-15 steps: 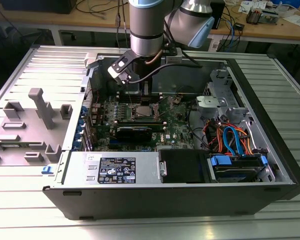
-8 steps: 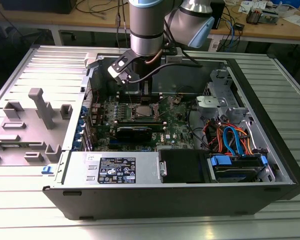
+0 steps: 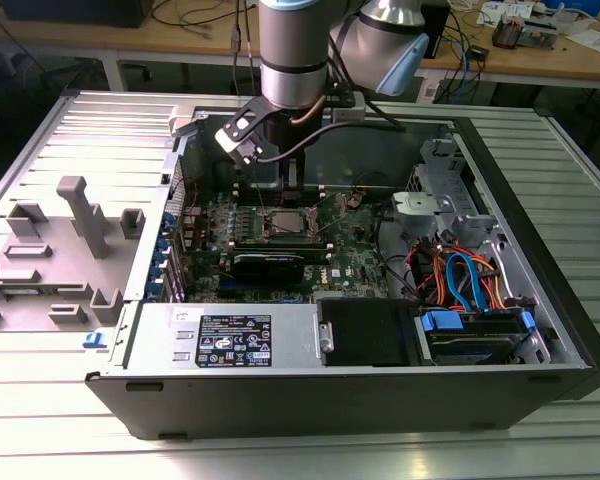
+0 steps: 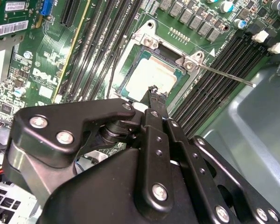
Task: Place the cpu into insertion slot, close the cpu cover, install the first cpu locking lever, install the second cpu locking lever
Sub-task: 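Close the cpu cover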
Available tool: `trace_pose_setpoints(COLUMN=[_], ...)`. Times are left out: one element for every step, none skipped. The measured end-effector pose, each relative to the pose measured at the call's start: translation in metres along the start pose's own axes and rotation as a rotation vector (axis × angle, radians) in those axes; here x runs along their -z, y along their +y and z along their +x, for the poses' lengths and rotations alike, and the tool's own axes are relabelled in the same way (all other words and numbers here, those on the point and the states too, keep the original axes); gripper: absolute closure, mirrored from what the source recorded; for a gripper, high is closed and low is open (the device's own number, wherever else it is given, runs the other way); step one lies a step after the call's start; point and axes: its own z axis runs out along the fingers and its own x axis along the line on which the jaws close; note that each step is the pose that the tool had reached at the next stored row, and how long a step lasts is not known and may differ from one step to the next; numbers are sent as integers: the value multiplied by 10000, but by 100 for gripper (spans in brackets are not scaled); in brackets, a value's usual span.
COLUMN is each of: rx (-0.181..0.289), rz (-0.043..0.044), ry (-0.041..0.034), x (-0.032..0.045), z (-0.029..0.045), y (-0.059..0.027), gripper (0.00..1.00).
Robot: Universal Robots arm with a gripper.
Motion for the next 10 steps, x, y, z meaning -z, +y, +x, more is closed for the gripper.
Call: trace_pose_setpoints(rx=[0,0,0,0,0,0,0,1,0,0], rz=[0,0,0,0,0,1,0,0,0,0], ry=[0,0,1,0,0,0,0,0,0,0], x=[3,8,13,17,24,30,43,53,59,65], z=[0,0,0,0,0,-1,-1,-1,-1,-1], y=[0,0,0,1,1,1,1,2,2,2], gripper=[89,89,89,89,89,89,89,89,89,89])
